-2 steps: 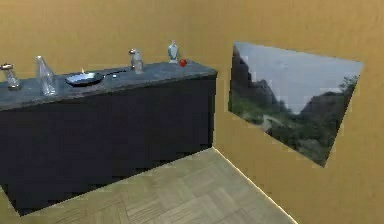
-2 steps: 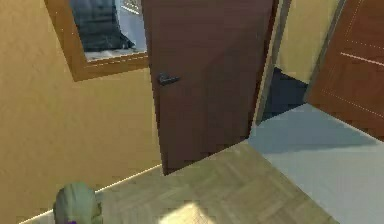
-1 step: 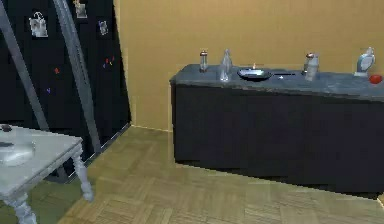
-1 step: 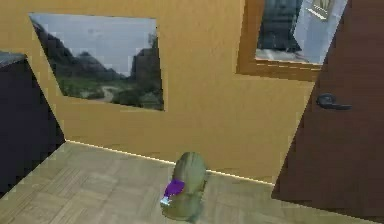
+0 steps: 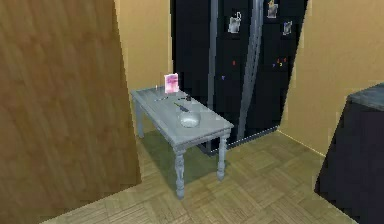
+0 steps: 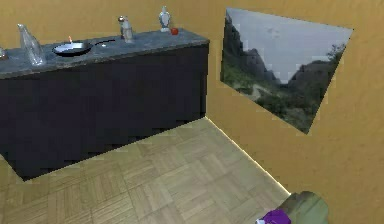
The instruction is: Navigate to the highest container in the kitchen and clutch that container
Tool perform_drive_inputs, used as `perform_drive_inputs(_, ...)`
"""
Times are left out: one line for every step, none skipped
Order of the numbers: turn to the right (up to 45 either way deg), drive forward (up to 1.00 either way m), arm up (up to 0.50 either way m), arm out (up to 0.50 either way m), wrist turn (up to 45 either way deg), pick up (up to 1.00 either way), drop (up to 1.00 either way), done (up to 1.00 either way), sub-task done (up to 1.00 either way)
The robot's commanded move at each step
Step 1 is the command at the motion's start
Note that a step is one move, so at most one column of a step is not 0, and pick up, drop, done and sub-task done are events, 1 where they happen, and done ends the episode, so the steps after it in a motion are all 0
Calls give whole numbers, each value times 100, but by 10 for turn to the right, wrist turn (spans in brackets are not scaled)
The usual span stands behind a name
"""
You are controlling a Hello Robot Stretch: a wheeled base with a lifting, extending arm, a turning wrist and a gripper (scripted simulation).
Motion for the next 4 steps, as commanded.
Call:
perform_drive_inputs(-60,0,0,0,0,0,0,0,0)
perform_drive_inputs(0,60,0,0,0,0,0,0,0)
perform_drive_inputs(-450,0,0,0,0,0,0,0,0)
perform_drive_inputs(-300,0,0,0,0,0,0,0,0)
